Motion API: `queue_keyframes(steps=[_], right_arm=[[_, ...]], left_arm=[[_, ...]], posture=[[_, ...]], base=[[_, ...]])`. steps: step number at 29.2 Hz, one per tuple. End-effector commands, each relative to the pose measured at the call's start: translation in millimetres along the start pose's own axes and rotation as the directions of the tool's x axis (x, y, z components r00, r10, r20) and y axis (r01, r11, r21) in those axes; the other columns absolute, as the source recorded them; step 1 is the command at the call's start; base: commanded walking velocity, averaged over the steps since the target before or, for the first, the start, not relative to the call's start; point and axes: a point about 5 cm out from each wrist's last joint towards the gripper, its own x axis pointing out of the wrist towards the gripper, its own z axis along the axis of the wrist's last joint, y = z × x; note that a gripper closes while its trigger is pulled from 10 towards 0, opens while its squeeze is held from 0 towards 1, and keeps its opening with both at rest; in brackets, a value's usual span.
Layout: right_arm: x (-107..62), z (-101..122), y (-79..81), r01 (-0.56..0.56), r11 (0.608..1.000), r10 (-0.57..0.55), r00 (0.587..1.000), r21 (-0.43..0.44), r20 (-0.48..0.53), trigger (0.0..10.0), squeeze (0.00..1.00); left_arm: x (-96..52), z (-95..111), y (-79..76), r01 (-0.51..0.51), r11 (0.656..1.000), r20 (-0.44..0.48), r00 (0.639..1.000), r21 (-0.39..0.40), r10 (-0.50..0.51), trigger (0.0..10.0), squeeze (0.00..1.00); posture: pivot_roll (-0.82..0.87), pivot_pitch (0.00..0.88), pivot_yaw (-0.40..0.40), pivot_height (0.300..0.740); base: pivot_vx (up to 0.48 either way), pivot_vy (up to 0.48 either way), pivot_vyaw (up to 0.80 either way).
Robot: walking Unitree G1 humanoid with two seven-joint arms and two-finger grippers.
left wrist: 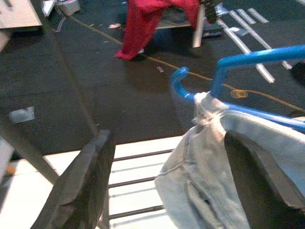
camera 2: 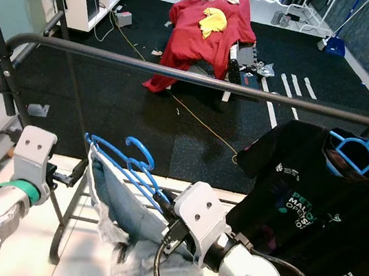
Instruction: Hang hanger
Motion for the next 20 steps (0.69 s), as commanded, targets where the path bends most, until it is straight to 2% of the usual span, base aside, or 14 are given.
queue_keyframes(steps=[1,8,11,20], right_arm=[[0.6,6.1,0.7,-0.005,1.0,0.005,1.0,-0.01,0.03,10.0,0.0],[1.1,3.8,-1.2,0.002,1.0,-0.002,1.0,-0.006,0.023,10.0,0.0],[2.2,4.5,-2.5,0.007,1.0,-0.007,1.0,-0.007,0.028,10.0,0.0],[5.0,10.0,-2.4,0.0,1.0,0.001,0.999,-0.008,0.051,10.0,0.0]], left_arm=[[-3.8,-4.2,-0.3,0.016,1.0,-0.018,1.0,-0.018,-0.016,10.0,0.0],[-9.0,0.6,1.1,0.055,0.998,-0.004,0.998,-0.019,-0.055,10.0,0.0],[-11.4,-4.1,-5.3,0.094,0.995,-0.02,0.995,0.014,-0.093,10.0,0.0],[-1.8,-13.9,-19.8,0.11,0.994,-0.059,0.992,0.021,-0.109,10.0,0.0]], posture=[[-0.12,0.149,0.063,0.74],[-0.11,0.151,0.065,0.74],[-0.11,0.152,0.065,0.74],[-0.12,0.152,0.06,0.74]], base=[[0.0,0.0,0.0],[0.0,0.0,0.0],[0.0,0.0,0.0],[0.0,0.0,0.0]])
